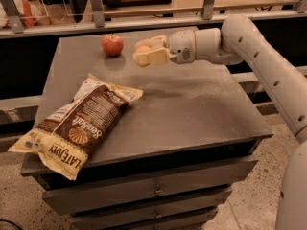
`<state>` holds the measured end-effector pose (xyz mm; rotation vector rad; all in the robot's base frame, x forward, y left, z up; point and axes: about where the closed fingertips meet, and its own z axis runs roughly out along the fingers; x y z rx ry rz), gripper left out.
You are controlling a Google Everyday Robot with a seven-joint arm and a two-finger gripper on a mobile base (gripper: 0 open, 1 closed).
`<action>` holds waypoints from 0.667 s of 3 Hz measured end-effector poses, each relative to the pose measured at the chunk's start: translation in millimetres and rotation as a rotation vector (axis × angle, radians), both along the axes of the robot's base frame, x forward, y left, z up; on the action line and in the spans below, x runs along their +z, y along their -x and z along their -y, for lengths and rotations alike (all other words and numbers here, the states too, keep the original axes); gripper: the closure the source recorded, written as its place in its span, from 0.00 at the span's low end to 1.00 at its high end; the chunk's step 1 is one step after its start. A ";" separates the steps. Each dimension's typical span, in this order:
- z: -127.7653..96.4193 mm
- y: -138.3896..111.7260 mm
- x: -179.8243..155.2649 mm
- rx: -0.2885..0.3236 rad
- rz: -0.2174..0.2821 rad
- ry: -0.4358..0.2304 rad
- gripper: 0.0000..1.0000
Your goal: Move orange near brown chip bag
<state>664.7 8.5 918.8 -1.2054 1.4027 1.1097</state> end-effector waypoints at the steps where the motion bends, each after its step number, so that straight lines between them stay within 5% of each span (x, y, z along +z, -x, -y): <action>1: -16.2 29.0 -17.6 0.046 -0.022 0.084 1.00; 2: -19.6 43.1 -41.5 0.046 -0.038 0.159 1.00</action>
Offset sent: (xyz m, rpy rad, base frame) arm -0.0583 0.0154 -0.0751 -0.2591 0.0603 0.0222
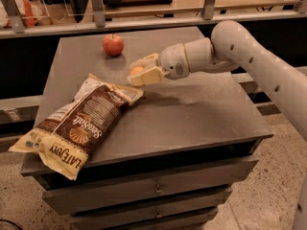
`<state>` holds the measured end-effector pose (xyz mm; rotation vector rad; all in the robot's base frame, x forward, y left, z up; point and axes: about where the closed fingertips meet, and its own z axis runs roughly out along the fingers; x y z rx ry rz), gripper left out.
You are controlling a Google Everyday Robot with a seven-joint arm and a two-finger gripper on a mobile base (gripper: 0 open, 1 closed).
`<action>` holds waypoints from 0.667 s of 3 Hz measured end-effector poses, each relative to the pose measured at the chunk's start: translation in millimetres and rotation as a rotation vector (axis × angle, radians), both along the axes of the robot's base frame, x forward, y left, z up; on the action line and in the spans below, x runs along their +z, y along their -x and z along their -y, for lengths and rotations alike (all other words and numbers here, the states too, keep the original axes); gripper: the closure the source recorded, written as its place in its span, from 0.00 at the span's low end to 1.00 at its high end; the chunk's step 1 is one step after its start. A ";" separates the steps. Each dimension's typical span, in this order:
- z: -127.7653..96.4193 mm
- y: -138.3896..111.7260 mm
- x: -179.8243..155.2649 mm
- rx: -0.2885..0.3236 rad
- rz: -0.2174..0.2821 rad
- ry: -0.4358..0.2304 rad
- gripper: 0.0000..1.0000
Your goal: Move orange near brown chip bag
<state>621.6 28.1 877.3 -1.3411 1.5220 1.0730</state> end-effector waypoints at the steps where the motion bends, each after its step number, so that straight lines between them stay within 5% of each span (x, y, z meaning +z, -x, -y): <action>1: 3.3 -1.3 -18.6 -0.025 0.008 0.057 1.00; 2: 5.5 -5.7 -27.9 -0.058 0.014 0.098 0.82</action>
Offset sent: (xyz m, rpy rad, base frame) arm 0.0124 -0.0148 -0.0374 -0.1465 -0.0223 -0.1096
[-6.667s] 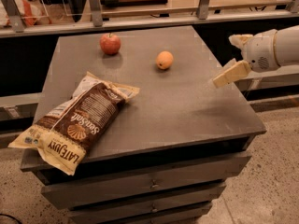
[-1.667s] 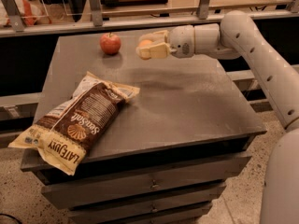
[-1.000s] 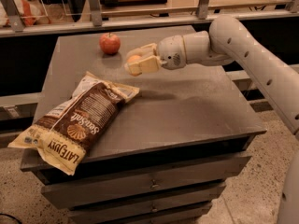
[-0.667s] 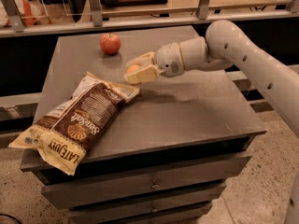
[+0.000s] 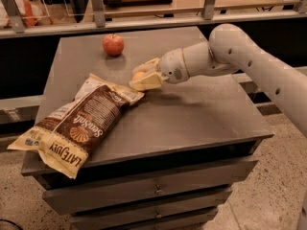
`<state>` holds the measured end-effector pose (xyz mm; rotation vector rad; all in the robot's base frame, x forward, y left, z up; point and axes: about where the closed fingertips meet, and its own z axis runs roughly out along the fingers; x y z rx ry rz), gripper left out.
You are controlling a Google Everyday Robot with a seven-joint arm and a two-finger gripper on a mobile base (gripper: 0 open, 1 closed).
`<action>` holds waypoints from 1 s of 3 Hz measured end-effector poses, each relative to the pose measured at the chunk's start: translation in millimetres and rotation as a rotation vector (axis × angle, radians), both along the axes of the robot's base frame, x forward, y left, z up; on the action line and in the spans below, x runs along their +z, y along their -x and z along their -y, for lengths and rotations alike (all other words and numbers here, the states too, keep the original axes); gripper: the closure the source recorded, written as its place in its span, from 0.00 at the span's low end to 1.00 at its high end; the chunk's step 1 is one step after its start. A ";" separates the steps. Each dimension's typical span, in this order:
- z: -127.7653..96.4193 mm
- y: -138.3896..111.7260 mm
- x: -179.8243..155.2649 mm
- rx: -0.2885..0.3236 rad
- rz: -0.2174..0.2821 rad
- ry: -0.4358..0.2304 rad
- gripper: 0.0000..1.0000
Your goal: Move orange near brown chip bag
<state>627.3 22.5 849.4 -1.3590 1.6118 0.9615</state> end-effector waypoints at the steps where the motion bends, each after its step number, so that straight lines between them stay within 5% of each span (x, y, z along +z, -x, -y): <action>1: 2.5 -3.6 -2.8 -0.027 0.010 0.022 0.59; 3: 4.5 -5.8 -2.6 -0.044 0.013 0.030 0.12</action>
Offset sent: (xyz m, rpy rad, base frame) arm 0.0086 -0.0123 -0.0032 -0.0479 -0.0215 -0.0709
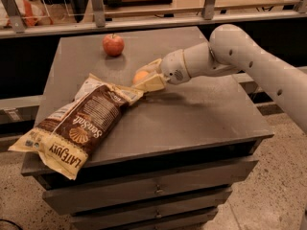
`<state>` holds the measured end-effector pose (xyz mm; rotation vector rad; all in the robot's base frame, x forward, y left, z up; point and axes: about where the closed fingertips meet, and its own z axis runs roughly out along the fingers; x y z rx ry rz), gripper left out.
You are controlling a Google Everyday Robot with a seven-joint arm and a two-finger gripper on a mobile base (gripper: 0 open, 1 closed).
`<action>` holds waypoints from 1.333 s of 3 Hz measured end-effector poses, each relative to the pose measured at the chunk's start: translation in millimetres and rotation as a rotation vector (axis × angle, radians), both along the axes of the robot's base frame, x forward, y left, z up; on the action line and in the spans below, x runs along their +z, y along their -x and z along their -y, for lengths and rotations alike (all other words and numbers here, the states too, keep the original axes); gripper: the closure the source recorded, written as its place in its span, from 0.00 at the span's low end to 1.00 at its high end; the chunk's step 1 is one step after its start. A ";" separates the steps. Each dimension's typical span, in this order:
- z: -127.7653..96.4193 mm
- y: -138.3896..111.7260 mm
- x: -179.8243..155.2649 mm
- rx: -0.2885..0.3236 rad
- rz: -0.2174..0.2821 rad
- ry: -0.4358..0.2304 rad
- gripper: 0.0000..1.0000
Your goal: Move orange near brown chip bag
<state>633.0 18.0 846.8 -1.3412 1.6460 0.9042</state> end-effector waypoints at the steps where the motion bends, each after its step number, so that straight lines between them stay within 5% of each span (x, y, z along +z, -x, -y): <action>1: 0.9 -1.6 4.1 -0.010 0.007 -0.007 0.00; 3: 5.5 -5.6 31.8 -0.027 0.054 -0.062 0.00; 4: 33.4 -11.9 44.1 -0.101 0.101 -0.017 0.00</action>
Offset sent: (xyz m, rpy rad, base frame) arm 0.0036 -0.0035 0.0324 0.0671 -0.0550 -0.0189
